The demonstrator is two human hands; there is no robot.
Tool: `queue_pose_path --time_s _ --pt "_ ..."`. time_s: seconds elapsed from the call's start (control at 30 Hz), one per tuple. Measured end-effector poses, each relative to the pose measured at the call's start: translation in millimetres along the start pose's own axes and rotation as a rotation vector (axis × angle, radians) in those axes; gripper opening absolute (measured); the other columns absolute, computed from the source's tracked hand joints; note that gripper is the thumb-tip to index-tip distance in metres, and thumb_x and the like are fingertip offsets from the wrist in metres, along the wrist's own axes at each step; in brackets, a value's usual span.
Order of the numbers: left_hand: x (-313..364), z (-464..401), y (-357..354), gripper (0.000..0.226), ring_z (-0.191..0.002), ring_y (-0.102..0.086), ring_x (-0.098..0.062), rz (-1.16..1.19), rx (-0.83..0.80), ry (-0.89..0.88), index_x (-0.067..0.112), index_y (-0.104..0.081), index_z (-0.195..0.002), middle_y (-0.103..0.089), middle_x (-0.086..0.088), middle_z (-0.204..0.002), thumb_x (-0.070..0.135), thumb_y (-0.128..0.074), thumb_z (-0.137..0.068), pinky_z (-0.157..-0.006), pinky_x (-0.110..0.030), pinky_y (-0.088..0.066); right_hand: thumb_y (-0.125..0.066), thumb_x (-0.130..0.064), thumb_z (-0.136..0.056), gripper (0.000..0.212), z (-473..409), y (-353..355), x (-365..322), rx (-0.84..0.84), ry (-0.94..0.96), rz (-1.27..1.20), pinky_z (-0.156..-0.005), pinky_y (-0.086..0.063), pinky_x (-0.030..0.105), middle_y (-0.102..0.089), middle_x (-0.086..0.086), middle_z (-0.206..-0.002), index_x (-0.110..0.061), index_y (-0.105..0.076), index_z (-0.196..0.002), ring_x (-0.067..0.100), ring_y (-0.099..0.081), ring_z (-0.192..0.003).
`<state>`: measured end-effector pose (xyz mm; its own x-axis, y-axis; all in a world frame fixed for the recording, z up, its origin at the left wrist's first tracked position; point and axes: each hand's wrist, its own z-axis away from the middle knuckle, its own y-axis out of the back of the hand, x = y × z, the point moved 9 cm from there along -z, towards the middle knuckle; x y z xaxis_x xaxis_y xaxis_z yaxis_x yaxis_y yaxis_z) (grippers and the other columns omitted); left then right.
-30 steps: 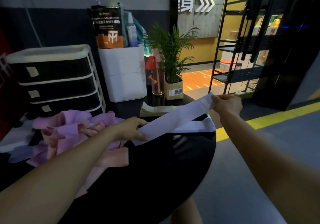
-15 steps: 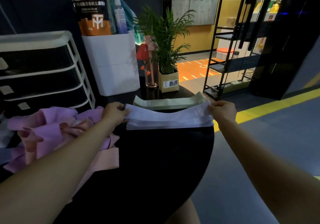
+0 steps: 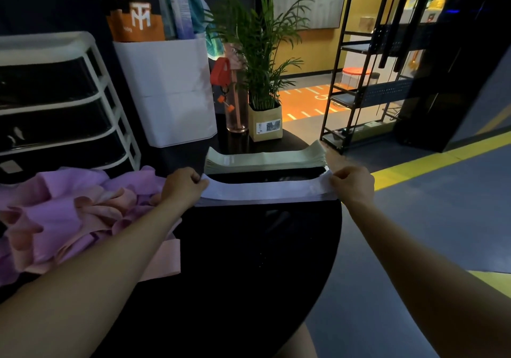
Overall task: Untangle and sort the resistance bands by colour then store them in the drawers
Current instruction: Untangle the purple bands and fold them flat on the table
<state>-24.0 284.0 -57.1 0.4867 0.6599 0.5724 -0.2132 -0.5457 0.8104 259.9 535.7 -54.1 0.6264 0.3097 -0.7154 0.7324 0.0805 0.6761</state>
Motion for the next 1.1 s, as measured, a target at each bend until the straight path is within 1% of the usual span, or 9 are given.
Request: queue_pose_path --time_s 0.2,0.33,0.43,0.53,0.6,0.73,0.83,0.97,1.1 --pt "-5 -2 -7 0.027 -0.088 -0.057 -0.027 0.025 -0.029 -0.004 0.022 -0.046 -0.068 -0.058 -0.004 -0.085 0.027 -0.068 -0.083 -0.081 -0.033 -0.044 -0.059 -0.009 -0.086 0.015 -3 -3 1 -0.001 0.032 0.033 -0.081 -0.049 0.038 -0.068 0.019 -0.098 -0.001 -0.070 -0.091 0.031 -0.061 -0.092" --pt "0 0 -5 0.026 -0.095 -0.054 -0.028 -0.003 -0.008 -0.086 0.021 -0.051 -0.087 -0.047 -0.006 -0.104 0.032 -0.073 -0.077 -0.092 -0.045 -0.045 -0.061 -0.013 -0.086 0.028 5 -4 -18 0.024 0.195 0.211 -0.090 -0.041 0.039 -0.051 0.017 -0.123 -0.006 -0.061 -0.113 0.032 -0.043 -0.118" --pt "21 5 -11 0.059 -0.113 -0.051 -0.025 -0.027 -0.172 -0.265 0.010 -0.052 -0.123 -0.044 -0.010 -0.124 0.030 -0.078 -0.073 -0.099 -0.030 -0.038 -0.066 -0.027 -0.085 0.042 27 -30 -63 -0.189 0.496 0.244 -0.098 -0.036 0.038 -0.046 0.011 -0.129 -0.013 -0.056 -0.124 0.029 -0.037 -0.123" --pt "22 12 -19 0.081 -0.125 -0.042 -0.020 -0.104 -0.337 -0.294 0.015 -0.041 -0.138 -0.037 -0.006 -0.140 0.034 -0.080 -0.070 -0.102 -0.024 -0.030 -0.067 -0.039 -0.083 0.060 58 -68 -88 -0.492 0.630 0.239 -0.104 -0.032 0.037 -0.041 0.007 -0.138 -0.017 -0.047 -0.135 0.025 -0.035 -0.129" --pt "17 12 -24 0.085 -0.128 -0.040 -0.019 -0.116 -0.384 -0.270 0.017 -0.039 -0.140 -0.036 -0.004 -0.142 0.035 -0.081 -0.068 -0.101 -0.023 -0.029 -0.068 -0.042 -0.081 0.070 68 -87 -92 -0.606 0.641 0.294 -0.107 -0.030 0.037 -0.036 0.006 -0.143 -0.018 -0.040 -0.141 0.026 -0.032 -0.132" --pt "11 5 -29 0.082 -0.125 -0.043 -0.019 -0.131 -0.383 -0.262 0.021 -0.043 -0.137 -0.041 -0.002 -0.140 0.036 -0.082 -0.066 -0.105 -0.028 -0.033 -0.067 -0.045 -0.080 0.078 66 -108 -93 -0.698 0.607 0.377 -0.108 -0.030 0.039 -0.033 0.006 -0.145 -0.020 -0.032 -0.145 0.029 -0.031 -0.132" --pt "7 -1 -31 0.073 -0.116 -0.049 -0.019 -0.139 -0.364 -0.255 0.021 -0.051 -0.129 -0.048 -0.002 -0.130 0.036 -0.083 -0.064 -0.100 -0.031 -0.039 -0.066 -0.046 -0.080 0.076 62 -114 -93 -0.705 0.578 0.395 -0.108 -0.030 0.040 -0.036 0.007 -0.141 -0.022 -0.033 -0.144 0.030 -0.033 -0.129" --pt "5 -2 -31 0.058 -0.104 -0.053 -0.016 -0.120 -0.347 -0.271 0.022 -0.060 -0.113 -0.052 0.004 -0.111 0.033 -0.085 -0.062 -0.089 -0.026 -0.040 -0.067 -0.044 -0.080 0.069 60 -119 -92 -0.699 0.551 0.367 -0.108 -0.029 0.041 -0.038 0.005 -0.138 -0.024 -0.038 -0.140 0.029 -0.033 -0.127" --pt "-1 2 -23 0.057 -0.107 -0.053 -0.017 -0.116 -0.336 -0.272 0.022 -0.059 -0.114 -0.051 0.005 -0.113 0.033 -0.084 -0.064 -0.093 -0.028 -0.041 -0.066 -0.043 -0.081 0.067 67 -121 -97 -0.726 0.554 0.345 -0.106 -0.029 0.039 -0.037 0.003 -0.137 -0.024 -0.039 -0.140 0.027 -0.033 -0.127"
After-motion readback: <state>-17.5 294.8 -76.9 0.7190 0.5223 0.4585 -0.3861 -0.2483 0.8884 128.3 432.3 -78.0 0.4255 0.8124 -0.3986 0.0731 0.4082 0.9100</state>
